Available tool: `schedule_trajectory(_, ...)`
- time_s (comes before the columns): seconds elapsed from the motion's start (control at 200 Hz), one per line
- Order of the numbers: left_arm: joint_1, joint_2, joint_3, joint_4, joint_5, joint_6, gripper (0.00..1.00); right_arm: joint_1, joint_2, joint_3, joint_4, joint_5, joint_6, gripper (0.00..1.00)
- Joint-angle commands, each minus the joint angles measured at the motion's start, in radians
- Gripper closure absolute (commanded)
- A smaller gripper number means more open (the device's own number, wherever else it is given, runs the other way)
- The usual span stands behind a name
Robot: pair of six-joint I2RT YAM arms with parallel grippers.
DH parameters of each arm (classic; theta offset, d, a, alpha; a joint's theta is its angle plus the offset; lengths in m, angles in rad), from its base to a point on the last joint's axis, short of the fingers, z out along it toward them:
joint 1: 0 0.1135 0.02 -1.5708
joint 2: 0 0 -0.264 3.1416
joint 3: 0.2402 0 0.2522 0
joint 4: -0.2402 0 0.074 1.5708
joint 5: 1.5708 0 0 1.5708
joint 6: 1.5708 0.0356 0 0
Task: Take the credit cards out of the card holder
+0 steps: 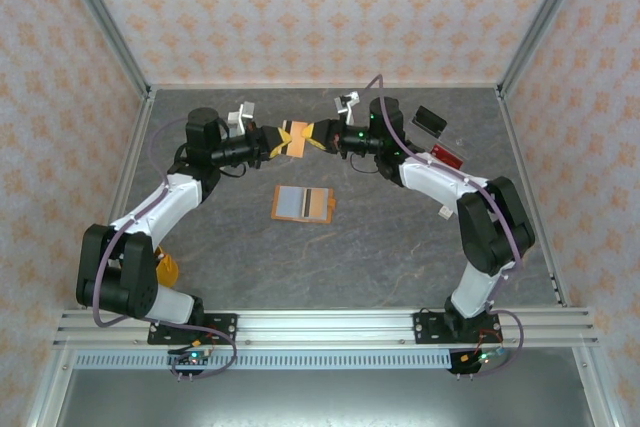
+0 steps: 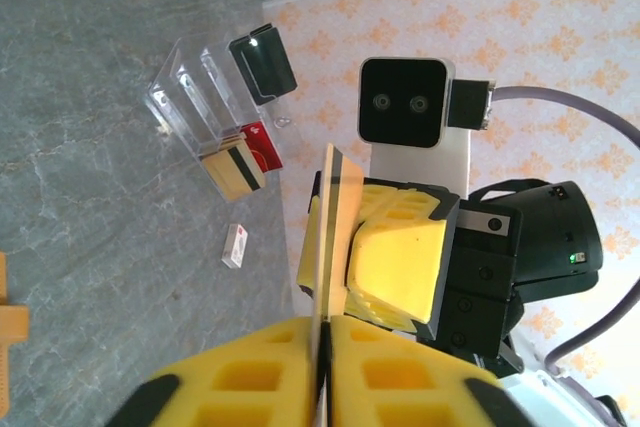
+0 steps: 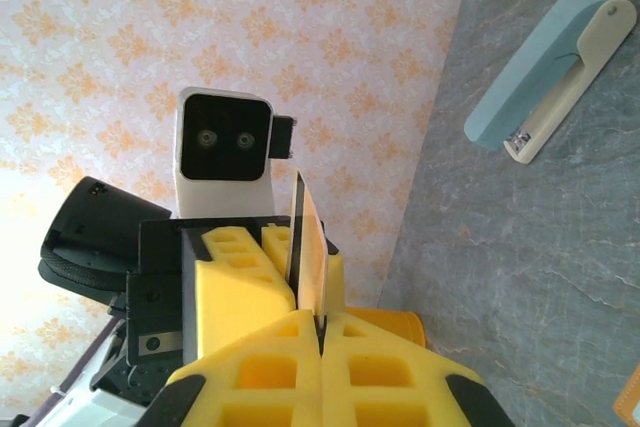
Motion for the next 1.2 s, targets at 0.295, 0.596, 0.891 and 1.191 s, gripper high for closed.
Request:
schedule_trajectory(0.295, -0.061, -0.031, -0.015, 0.115, -0.094, -0.075, 1.0, 0.044, 0.023, -0.064, 0.324, 0.046, 0.209, 0.83)
schedule_trajectory(0.596, -0.058, -0.037, -0.025, 0.047, -0.129, -0.038, 0.99, 0.025, -0.001, -0.102, 0.323, 0.097, 0.198, 0.98)
schedule_trajectory(0.891, -0.022, -0.098, 0.051, -0.455, -0.3, 0.234, 0.41, -0.024, -0.142, 0.003, -0.349, 0.262, -0.344, 1.0)
schedule_trajectory(1.191, 0.035, -0.103, 0.156, -0.833, -0.54, 0.47, 0.13, -0.142, -0.178, 0.247, -0.937, 0.613, -0.888, 1.0)
